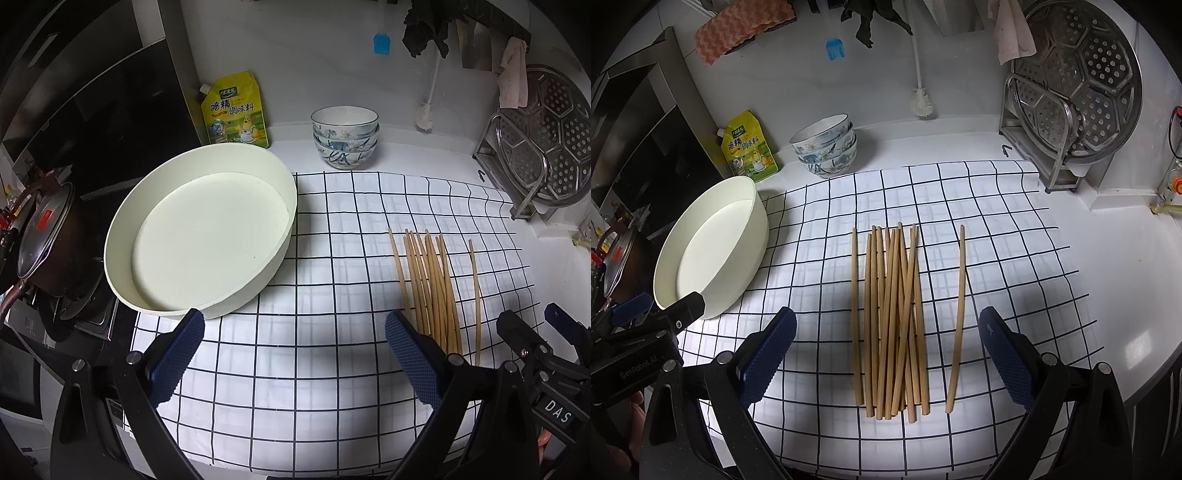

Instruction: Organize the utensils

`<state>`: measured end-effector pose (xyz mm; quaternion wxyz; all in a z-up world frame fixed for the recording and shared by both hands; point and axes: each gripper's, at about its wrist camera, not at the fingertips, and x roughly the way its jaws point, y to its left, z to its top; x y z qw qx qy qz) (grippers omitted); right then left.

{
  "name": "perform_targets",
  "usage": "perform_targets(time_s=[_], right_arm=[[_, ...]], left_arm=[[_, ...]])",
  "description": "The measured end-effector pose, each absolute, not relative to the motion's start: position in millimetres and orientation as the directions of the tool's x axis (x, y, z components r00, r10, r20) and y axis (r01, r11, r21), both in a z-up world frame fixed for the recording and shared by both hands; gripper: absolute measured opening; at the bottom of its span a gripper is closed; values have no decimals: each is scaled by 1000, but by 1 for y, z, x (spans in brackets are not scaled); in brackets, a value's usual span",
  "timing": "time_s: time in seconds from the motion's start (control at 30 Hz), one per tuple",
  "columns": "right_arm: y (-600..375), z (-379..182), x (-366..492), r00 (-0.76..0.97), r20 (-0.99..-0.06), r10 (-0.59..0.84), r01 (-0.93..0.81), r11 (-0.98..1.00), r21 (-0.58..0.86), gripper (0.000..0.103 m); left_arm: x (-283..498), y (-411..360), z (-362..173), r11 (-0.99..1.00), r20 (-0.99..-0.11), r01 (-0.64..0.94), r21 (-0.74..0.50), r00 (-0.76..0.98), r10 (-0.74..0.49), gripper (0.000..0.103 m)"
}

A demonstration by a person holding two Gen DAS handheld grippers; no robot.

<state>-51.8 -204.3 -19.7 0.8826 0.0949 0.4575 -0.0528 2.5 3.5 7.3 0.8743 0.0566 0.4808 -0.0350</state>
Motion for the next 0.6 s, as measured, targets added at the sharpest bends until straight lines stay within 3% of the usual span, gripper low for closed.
perform_targets(time_s=[0.6], right_arm=[[-204,-19,-50,582,-813,-10,179,977,116,95]], left_arm=[[3,4,8,991,-842,114,63,539,-8,97]])
